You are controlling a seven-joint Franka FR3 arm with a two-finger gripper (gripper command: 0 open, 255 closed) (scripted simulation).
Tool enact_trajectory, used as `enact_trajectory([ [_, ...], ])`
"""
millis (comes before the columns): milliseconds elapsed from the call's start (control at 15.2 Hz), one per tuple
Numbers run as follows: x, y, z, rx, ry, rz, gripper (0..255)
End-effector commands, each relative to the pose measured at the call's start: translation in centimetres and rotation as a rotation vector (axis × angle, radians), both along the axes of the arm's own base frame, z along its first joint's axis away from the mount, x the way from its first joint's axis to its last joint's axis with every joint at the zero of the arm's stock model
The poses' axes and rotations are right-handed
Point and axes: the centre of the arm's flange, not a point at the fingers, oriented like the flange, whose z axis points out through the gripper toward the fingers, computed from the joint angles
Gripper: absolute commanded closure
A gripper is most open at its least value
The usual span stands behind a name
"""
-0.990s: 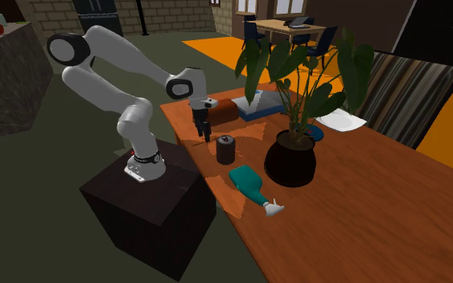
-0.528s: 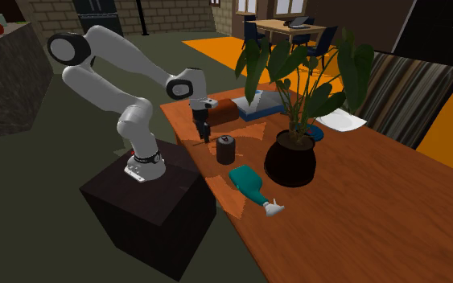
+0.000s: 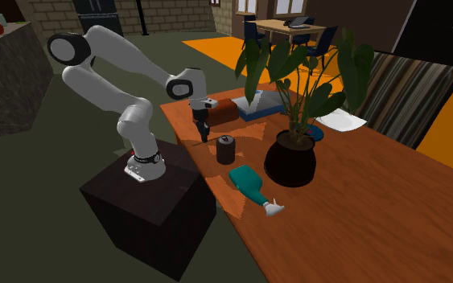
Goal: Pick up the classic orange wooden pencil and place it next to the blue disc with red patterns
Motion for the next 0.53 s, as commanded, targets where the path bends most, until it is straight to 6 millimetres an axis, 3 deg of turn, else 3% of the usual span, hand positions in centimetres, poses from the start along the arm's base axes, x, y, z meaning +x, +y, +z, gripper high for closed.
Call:
enact_trajectory([
  [0, 0.0, 0.0, -0.1, -0.001, 0.001, 0.0, 255],
  [462, 0.0, 0.0, 3.6, -0.001, 0.001, 0.0, 255],
])
